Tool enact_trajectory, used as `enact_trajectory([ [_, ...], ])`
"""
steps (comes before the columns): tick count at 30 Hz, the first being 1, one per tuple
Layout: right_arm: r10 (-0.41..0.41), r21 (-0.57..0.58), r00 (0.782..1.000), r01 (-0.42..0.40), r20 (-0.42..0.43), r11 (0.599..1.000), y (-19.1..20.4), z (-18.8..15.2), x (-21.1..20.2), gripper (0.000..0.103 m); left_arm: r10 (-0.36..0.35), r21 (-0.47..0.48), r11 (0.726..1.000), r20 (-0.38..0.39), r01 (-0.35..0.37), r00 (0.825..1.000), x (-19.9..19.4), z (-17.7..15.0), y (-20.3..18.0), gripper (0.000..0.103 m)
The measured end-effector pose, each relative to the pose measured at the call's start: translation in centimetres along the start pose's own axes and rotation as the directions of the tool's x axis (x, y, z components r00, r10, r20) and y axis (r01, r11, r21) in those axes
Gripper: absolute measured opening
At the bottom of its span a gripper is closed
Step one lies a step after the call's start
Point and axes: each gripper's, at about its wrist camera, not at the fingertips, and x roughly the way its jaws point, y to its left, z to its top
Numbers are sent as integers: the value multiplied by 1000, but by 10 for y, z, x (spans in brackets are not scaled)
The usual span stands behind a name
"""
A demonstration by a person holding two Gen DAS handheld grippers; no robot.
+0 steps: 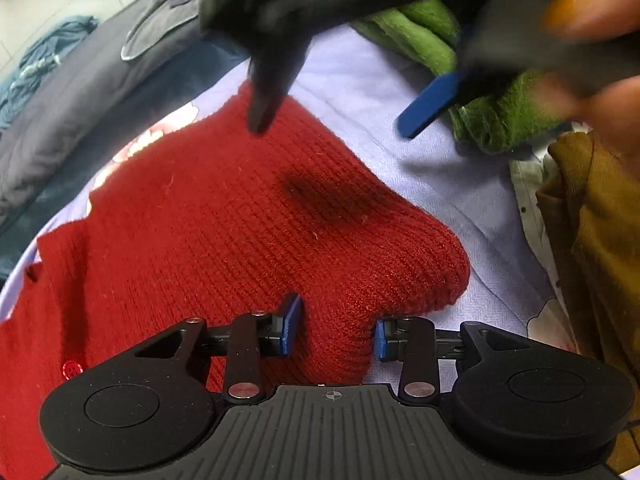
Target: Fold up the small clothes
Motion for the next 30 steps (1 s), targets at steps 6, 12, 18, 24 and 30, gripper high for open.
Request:
enact_trajectory([
  [6,73,36,997,-71,-40,997,-12,3,38,96,-42,-73,996,11,42,999,-3,-3,11,98],
  [12,85,-22,996,-86,-16,996,-6,-13,33,80,-77,-140,987,33,81,997,-4,-3,22,98],
  [18,135,31,990,-134,-28,991,-7,-19,35,57,-129,-261,955,63,141,990,-7,-6,39,96],
  [24,182,88,983,-184,26,979,8,-17,10,25,-181,-410,881,171,237,969,-32,-19,66,90],
  [30,294,24,954,-296,50,955,83,-9,-18,24,-137,-530,786,354,319,925,-87,-41,114,87],
])
